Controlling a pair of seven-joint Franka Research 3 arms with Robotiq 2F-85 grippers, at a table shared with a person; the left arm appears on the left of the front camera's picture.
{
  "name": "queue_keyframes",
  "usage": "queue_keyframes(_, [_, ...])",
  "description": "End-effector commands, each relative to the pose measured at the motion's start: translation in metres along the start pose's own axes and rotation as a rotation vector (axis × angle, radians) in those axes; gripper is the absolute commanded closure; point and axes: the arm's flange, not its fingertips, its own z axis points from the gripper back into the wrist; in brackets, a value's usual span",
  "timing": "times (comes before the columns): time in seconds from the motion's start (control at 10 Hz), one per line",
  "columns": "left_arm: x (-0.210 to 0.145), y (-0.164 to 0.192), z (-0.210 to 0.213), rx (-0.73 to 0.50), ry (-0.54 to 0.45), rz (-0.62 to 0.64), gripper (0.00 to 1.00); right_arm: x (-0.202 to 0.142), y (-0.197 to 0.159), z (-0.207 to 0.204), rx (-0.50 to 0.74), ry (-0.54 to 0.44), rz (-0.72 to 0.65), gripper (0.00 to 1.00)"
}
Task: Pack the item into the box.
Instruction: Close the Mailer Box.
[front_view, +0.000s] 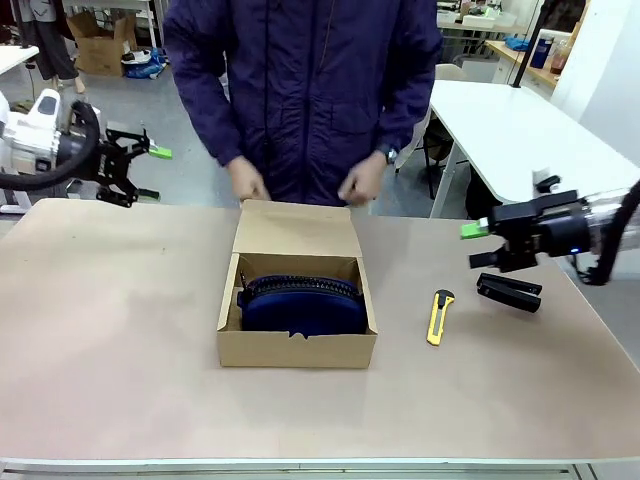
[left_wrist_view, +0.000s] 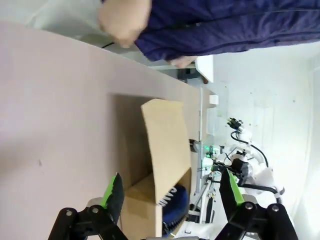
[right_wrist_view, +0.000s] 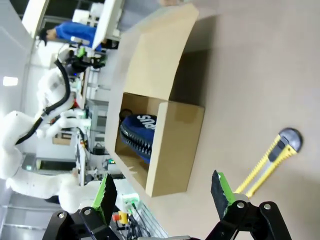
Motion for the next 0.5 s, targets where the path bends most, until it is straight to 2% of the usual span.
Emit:
queue_keyframes(0.0, [-0.014,0.014,-0.034,-0.013,-0.041,-0.017,0.0,0.024,-0.016,-0.027,0.067,-0.062,0.027,0.0])
queue_keyframes(0.2, [-0.018,0.021,-0.061,-0.047,-0.063,-0.021,0.0,0.039,-0.028,-0.057,0.13,-0.147,-0.076,0.0])
queue_keyframes(0.4, [-0.023,0.021,-0.082,-0.091,-0.028,-0.055,0.0,0.053,-0.04,-0.084,0.113,-0.133,-0.134,0.0])
